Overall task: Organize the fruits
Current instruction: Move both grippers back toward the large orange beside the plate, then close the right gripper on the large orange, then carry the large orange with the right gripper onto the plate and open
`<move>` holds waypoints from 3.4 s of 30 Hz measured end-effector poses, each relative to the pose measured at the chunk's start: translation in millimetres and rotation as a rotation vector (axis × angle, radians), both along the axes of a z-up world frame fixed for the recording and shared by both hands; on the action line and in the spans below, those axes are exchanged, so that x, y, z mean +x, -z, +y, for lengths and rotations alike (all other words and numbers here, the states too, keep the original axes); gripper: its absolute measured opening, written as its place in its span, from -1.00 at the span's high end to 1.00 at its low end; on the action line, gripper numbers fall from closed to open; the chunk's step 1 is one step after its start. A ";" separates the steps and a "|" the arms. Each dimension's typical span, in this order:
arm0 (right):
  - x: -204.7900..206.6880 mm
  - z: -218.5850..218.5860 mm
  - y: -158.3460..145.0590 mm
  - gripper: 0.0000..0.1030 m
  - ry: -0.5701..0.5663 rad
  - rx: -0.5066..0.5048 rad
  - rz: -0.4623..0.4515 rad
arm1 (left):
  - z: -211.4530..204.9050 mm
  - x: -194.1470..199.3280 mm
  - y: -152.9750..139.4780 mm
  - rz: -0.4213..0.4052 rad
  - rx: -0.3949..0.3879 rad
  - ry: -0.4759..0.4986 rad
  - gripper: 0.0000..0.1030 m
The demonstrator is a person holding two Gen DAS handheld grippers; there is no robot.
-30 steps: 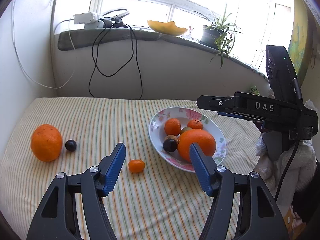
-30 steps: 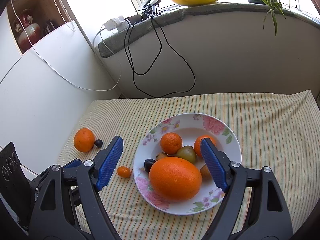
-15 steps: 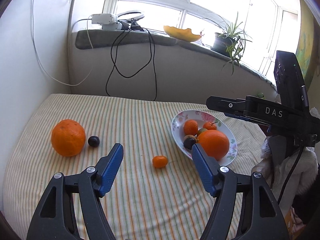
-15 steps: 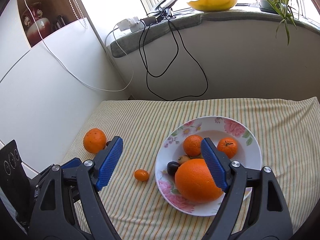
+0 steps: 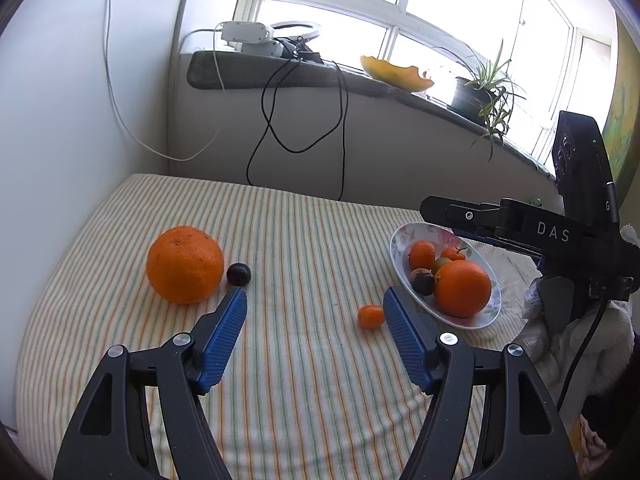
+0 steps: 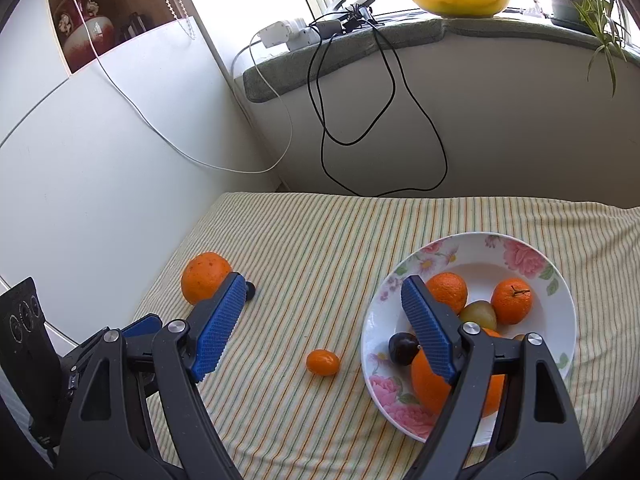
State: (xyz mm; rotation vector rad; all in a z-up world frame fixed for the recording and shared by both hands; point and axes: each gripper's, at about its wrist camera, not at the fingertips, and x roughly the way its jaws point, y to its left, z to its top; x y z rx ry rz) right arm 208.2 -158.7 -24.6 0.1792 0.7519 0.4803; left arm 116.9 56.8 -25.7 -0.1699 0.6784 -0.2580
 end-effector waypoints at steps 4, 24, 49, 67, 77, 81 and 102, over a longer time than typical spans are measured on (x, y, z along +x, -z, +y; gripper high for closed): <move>1.6 10.5 1.8 -0.61 -0.030 -0.018 0.018 | 18.3 -2.2 5.0 0.002 -0.001 -0.022 -0.37; -26.7 54.6 26.0 -0.60 -0.218 -0.075 0.069 | 79.4 2.0 34.9 0.059 -0.053 -0.108 -0.35; 69.4 168.2 53.8 -0.61 -0.345 0.031 0.290 | 98.3 51.6 57.1 0.126 -0.200 -0.093 -0.35; 85.3 208.4 74.5 -0.39 -0.402 -0.005 0.324 | 108.6 63.8 69.4 0.161 -0.265 -0.104 -0.29; 71.3 198.0 73.5 -0.29 -0.410 -0.002 0.297 | 102.2 55.0 62.3 0.125 -0.208 -0.115 -0.28; 61.4 191.9 66.4 -0.29 -0.416 0.012 0.277 | 100.3 47.6 53.5 0.105 -0.184 -0.119 -0.28; 19.9 92.5 19.7 -0.29 -0.349 0.098 0.172 | 20.6 32.6 -0.8 -0.004 -0.099 -0.028 -0.28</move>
